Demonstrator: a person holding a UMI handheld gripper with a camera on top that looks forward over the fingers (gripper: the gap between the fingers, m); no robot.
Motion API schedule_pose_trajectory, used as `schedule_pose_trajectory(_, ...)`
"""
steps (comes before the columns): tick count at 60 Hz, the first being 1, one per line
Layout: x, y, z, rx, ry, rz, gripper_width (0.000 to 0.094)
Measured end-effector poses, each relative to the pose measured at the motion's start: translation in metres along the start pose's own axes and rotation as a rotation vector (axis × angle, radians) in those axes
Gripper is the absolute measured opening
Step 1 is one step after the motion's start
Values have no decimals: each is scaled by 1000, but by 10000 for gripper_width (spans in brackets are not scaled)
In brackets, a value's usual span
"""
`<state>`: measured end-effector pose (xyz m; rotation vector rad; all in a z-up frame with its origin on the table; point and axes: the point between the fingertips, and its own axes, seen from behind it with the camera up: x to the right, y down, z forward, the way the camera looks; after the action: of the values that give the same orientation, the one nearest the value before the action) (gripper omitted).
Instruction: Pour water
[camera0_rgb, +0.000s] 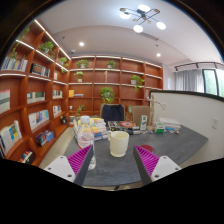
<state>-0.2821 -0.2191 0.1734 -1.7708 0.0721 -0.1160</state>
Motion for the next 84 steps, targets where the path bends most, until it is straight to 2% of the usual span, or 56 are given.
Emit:
schedule_pose_trajectory(8,-59,18,-1,11,-108,11,852)
schedule_pose_trajectory(9,-54,8,-1,8,-126,14,853)
schedule_pose_trajectory(11,-69,32,9,16,-162,29,852)
schedule_pose_trajectory(17,-94,48,27,15,-223,28,854)
schedule_pose_trajectory(26,-106,54,65,13,-226,-26,854)
schedule_pose_trajectory(34,-126,39,97,58,-263,-55,854)
schedule_pose_trajectory(44,-129,35,129,58,-251,-34,837)
schedule_pose_trajectory(48,-130,31,138,70,-245,-3,773)
schedule_pose_trajectory(52,-127,29,146,84,-222,27,628)
schedule_pose_trajectory(54,-121,31,150,94,-202,17,505)
schedule_pose_trajectory(56,-125,28,148,100,-210,9,500)
schedule_pose_trajectory(62,-122,28,150,137,-226,42,400)
schedule_pose_trajectory(68,-124,31,151,143,-259,43,334)
schedule_pose_trajectory(77,-125,29,154,139,-273,64,333)
schedule_pose_trajectory(84,-130,22,161,85,-280,223,333)
